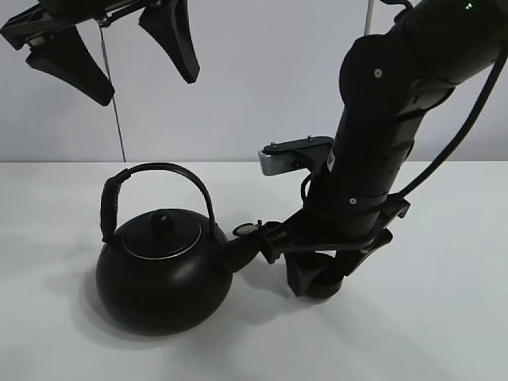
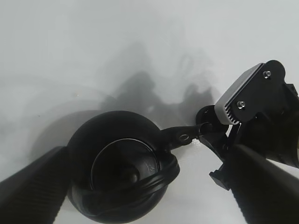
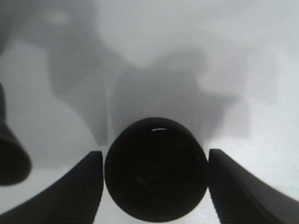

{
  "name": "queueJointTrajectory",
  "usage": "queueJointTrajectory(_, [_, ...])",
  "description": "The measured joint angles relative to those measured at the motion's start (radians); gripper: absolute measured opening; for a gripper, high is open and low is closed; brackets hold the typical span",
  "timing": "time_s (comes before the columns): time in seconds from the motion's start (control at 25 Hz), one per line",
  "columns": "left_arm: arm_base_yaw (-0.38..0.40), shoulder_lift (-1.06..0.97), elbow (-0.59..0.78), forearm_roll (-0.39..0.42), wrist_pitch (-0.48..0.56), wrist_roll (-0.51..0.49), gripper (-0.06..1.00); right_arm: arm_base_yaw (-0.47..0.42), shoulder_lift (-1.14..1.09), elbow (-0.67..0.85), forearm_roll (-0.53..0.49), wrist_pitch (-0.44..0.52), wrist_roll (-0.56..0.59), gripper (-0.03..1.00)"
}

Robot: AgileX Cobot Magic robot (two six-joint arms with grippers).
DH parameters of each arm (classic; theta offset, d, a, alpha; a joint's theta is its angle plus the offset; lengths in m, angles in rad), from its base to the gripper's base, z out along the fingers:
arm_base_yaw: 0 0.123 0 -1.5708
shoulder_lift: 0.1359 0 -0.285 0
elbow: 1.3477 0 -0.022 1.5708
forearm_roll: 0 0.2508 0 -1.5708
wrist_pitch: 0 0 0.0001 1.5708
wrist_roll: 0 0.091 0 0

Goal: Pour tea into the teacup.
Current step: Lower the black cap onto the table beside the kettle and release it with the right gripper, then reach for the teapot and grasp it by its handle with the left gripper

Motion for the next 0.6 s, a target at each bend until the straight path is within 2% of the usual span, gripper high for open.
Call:
queueJointTrajectory(0.24, [0.000, 0.000, 0.000, 0.000, 0.000, 0.000, 0.65, 0.000, 0.000, -0.003, 0.000, 0.033, 0.000, 0.66])
queueJointTrajectory(0.44, [0.000, 0.000, 0.000, 0.000, 0.000, 0.000, 0.65, -0.007, -0.015, -0.040, -0.001, 0.140, 0.000, 0.69])
queueJointTrajectory(0.6, [0.000, 0.000, 0.000, 0.000, 0.000, 0.000, 0.65, -0.059, -0.092, -0.049, -0.002, 0.179, 0.000, 0.69])
